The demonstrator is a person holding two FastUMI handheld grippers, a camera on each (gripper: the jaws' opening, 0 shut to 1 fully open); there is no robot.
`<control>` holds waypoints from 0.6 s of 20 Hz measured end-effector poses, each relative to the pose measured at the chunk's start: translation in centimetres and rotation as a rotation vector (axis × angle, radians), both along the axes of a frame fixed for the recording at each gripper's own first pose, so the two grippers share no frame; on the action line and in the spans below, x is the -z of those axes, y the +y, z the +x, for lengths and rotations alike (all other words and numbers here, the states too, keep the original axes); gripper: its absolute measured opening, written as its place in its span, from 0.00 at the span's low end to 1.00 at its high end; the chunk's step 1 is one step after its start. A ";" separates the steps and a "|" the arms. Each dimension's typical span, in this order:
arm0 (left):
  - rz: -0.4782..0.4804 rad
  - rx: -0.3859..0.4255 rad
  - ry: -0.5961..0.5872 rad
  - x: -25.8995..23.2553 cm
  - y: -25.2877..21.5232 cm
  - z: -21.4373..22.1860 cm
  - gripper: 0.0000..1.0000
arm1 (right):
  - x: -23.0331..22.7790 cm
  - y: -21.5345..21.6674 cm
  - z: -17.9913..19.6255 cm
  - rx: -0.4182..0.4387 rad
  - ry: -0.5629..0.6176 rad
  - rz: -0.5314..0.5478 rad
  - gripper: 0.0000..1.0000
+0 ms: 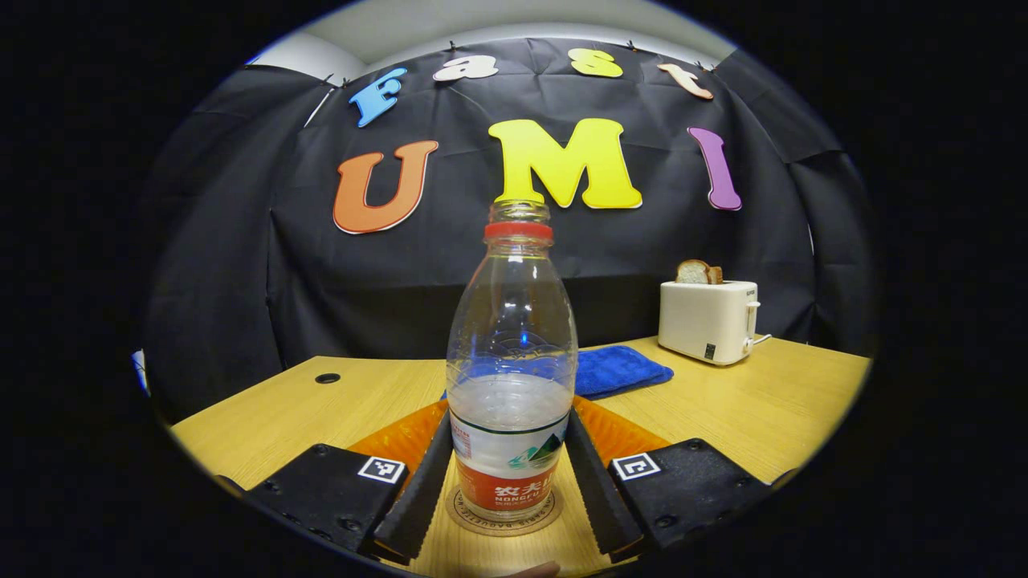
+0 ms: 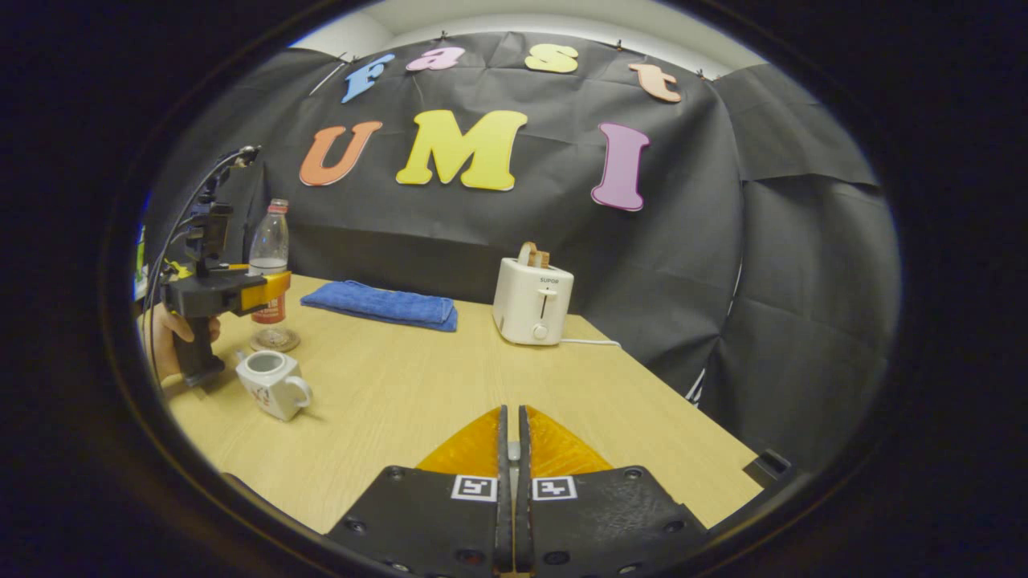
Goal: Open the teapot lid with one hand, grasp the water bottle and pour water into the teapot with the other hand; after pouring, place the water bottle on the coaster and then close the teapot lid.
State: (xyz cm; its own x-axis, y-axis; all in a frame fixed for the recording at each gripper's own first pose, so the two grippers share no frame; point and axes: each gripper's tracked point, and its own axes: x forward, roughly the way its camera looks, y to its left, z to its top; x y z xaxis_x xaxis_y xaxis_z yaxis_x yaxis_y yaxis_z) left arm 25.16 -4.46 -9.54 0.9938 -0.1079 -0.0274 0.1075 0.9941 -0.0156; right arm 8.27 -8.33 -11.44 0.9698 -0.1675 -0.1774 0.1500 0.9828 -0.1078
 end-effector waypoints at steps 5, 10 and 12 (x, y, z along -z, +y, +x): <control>-0.024 -0.005 0.014 0.5 0.1 0.3 0.80 | -0.3 0.4 -0.1 -0.006 -0.005 0.000 0.01; -0.018 -0.004 0.028 1.0 0.3 0.2 0.83 | -0.3 0.5 -0.1 -0.010 -0.006 -0.008 0.01; -0.013 -0.009 0.031 1.1 0.5 0.1 0.87 | -0.2 0.6 -0.1 -0.010 -0.004 -0.010 0.01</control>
State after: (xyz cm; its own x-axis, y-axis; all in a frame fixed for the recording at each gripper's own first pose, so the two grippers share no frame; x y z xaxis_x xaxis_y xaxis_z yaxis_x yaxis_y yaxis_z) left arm 25.28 -3.98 -10.60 0.9934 -0.0998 -0.0572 0.0981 0.9947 -0.0322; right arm 8.17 -7.71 -11.21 0.9721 -0.1599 -0.1714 0.1411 0.9831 -0.1168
